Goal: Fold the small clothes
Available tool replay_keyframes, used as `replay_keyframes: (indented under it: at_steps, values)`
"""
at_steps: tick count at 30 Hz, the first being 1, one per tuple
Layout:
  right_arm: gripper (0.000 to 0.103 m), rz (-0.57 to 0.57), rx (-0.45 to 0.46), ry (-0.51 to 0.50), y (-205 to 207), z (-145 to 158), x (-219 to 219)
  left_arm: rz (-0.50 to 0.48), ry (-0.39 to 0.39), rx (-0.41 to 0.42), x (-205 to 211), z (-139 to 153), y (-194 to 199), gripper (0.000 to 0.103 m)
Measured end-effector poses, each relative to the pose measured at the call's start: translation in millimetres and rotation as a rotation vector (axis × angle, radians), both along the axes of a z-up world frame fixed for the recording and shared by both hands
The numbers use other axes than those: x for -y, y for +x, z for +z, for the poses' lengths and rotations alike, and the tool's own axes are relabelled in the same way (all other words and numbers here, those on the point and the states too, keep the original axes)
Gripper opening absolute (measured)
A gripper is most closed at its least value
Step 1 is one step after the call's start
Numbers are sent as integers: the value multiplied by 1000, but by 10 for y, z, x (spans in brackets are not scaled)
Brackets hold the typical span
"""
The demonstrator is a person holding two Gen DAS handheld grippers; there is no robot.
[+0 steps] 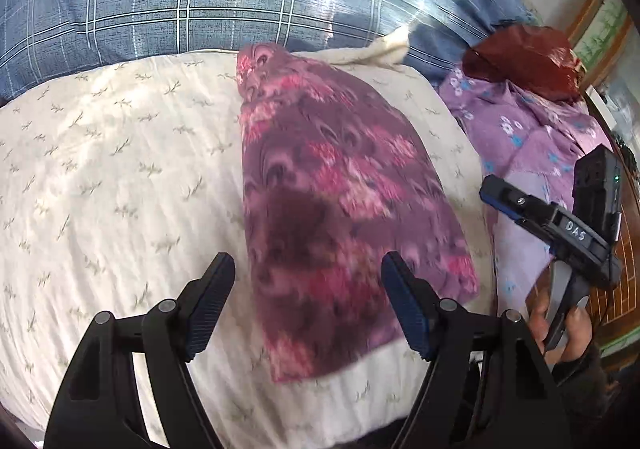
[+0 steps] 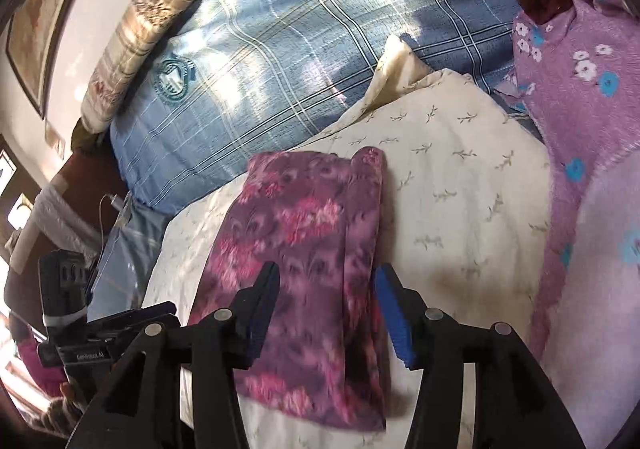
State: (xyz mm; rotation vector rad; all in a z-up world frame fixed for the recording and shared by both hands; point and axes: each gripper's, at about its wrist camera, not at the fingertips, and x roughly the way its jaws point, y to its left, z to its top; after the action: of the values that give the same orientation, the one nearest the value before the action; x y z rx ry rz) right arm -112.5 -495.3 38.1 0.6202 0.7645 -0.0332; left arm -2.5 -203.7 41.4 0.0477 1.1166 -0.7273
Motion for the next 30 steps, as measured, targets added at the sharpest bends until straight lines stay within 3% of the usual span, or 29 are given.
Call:
replay_keyframes:
  at_steps: [10,14,17,18,21,23,26,28,30]
  values:
    - [53,1,-140,2,651,-470,27,46,59,-55,313,-326,399,76]
    - [53,36,-115,-13,759,-427,-29,43,65,-36,347,-314,437,76]
    - [35,66,-73,-50,805,-319,-73,42,71,-29,393,-316,497,76]
    - [13,72,-81,-85,834,-303,-97,41,71,-33,425,-345,539,76]
    - [8,73,-119,-140,932,-368,-83,63,70,-104,487,-530,739,78]
    - [12,72,-191,-112,1009,-543,17,89,21,-244,439,-679,889,78]
    - [26,40,-131,18,946,-480,221,93,-75,-259,285,-532,955,78]
    - [61,3,-67,87,943,-382,373,116,-122,-249,199,-416,1066,78]
    - [73,-15,-68,104,1045,-377,434,158,-140,-273,179,-403,1237,80]
